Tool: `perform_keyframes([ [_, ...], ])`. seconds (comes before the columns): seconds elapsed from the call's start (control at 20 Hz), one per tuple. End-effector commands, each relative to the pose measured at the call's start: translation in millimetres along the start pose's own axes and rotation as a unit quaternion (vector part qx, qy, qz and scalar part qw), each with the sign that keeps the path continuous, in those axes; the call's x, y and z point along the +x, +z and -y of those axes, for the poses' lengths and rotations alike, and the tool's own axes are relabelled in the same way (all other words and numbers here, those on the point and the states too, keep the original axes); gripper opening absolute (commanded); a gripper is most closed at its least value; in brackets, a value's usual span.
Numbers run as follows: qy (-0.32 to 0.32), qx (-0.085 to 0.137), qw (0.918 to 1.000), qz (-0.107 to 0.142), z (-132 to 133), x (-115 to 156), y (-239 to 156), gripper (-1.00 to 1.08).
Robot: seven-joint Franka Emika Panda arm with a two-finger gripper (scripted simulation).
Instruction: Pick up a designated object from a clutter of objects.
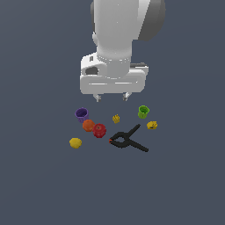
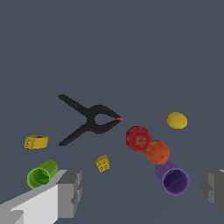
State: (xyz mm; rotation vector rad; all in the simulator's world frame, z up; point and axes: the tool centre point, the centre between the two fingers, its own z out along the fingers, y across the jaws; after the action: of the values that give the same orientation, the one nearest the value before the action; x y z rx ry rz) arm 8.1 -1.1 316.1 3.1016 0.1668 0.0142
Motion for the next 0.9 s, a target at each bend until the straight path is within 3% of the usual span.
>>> perform_keyframes([
  [0.0,-0.018,0.0,0.9998,0.0,8.7,-0.6,8.9,1.0],
  [0.25,-0.075,-0.002,0.9972,0.0,35.0,-4.4,35.7,1.0],
  [0.45,-0.14,-0.002,0.9902,0.0,64.4,-12.3,65.0,1.0],
  [0.65,-0.22,-0.001,0.9756,0.0,100.3,-27.4,99.9,1.0],
  [0.85,-0.302,0.001,0.9534,-0.001,136.0,-49.0,134.1,1.0],
])
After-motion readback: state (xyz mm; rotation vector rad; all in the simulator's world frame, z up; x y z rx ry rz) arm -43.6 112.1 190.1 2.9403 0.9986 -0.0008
